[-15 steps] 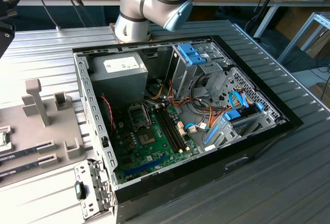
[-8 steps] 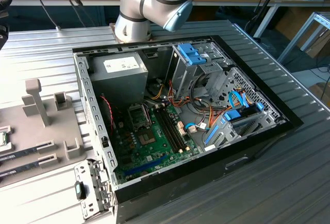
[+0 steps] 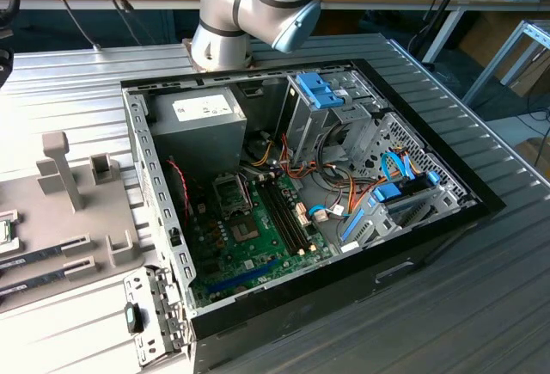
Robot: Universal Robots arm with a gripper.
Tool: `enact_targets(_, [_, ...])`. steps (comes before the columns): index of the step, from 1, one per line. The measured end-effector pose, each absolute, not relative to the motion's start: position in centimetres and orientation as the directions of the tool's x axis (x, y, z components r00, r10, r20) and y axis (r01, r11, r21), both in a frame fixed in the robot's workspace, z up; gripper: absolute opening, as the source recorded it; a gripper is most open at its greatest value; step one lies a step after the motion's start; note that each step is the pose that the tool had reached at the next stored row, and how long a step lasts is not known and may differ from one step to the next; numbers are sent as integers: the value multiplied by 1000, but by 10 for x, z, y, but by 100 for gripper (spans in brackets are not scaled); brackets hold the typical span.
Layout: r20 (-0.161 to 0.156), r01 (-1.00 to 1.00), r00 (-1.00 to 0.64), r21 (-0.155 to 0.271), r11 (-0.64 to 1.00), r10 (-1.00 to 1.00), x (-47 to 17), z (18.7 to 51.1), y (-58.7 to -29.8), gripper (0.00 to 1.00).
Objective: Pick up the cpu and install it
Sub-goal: 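Reach for the cpu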
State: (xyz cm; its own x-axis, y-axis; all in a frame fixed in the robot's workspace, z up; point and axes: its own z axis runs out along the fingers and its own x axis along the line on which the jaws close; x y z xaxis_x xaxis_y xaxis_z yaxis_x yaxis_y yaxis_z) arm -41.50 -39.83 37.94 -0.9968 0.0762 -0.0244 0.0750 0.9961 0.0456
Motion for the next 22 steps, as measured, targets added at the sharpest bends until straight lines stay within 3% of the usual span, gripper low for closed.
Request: enact_targets(22, [-24, 75, -997, 46, 996, 76, -415, 359, -398, 11])
